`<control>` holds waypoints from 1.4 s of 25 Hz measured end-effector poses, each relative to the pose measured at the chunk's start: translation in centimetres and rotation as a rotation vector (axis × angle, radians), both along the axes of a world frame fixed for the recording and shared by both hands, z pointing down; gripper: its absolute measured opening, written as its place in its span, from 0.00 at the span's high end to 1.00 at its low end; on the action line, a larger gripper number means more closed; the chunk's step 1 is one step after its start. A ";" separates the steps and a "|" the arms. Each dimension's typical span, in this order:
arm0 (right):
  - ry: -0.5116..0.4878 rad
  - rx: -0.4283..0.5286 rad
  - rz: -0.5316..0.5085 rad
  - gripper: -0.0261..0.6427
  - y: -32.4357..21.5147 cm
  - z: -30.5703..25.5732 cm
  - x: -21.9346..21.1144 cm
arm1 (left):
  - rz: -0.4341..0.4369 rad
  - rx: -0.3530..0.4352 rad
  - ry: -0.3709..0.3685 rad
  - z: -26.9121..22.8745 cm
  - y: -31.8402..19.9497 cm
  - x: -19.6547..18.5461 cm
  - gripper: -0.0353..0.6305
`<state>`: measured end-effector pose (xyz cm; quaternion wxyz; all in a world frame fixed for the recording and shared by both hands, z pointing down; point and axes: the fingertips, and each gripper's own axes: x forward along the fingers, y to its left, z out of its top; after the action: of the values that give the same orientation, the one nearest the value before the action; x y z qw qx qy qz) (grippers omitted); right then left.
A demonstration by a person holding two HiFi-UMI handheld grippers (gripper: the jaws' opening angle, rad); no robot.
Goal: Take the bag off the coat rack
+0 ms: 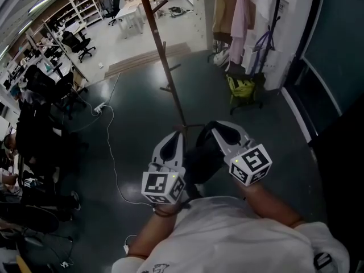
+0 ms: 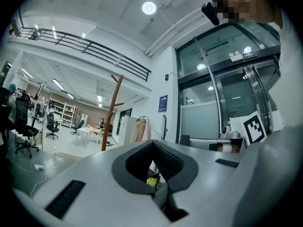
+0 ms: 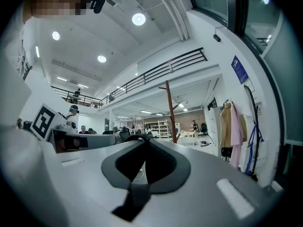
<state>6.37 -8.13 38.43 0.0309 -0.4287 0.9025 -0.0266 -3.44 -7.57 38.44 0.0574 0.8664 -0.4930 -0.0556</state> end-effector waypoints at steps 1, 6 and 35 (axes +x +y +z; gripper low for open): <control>0.000 -0.003 0.001 0.92 0.7 0.2 0.3 | -0.004 -0.002 0.000 0.2 0.8 0.3 0.94; 0.002 0.004 0.001 0.92 4.3 1.7 1.1 | -0.014 0.001 -0.011 1.5 4.2 1.7 0.94; 0.010 -0.017 -0.050 0.92 10.6 4.3 0.3 | -0.047 0.018 -0.018 2.9 9.3 3.5 0.94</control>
<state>6.70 2.44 42.75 0.0221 -0.4062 0.9129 -0.0330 0.02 1.74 41.34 0.0436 0.8555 -0.5132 -0.0536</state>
